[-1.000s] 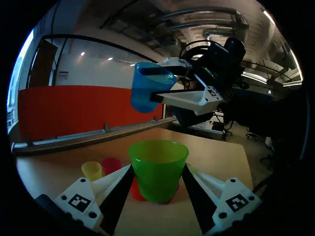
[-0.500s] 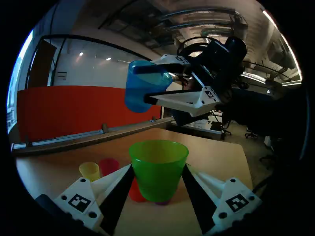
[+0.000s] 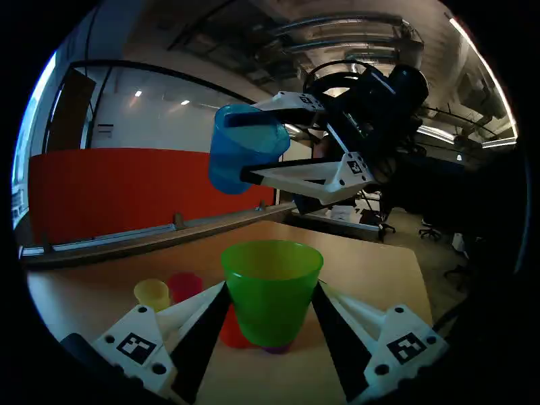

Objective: Pour water

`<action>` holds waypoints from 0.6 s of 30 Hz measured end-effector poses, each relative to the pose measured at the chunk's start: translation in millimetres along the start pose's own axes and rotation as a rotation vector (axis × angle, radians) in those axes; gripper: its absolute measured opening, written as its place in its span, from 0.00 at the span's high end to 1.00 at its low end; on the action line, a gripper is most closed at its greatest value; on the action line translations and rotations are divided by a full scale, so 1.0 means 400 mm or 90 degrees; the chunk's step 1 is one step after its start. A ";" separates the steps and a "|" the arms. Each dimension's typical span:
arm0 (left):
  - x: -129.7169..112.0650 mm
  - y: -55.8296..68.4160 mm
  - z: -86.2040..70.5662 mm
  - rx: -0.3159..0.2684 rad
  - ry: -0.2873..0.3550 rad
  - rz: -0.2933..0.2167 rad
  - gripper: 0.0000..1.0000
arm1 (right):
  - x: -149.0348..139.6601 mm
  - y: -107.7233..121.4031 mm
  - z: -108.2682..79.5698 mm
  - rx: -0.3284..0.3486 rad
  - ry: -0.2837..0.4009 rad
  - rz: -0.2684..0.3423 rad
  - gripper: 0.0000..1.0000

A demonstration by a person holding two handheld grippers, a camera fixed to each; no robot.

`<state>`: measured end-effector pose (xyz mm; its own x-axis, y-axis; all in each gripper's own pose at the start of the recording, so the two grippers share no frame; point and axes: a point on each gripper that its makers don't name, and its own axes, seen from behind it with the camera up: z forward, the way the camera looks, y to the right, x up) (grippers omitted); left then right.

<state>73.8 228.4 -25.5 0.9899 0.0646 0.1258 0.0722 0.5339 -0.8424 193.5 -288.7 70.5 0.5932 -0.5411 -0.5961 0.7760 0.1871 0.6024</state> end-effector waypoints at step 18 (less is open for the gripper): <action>0.014 0.005 0.001 0.001 0.011 0.001 0.19 | 0.012 0.003 -0.002 -0.003 -0.007 -0.052 0.10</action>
<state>79.4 230.1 -26.3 0.9920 0.0503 0.1154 0.0708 0.5350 -0.8419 197.3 -290.3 68.1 0.5261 -0.5636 -0.6369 0.8223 0.1460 0.5500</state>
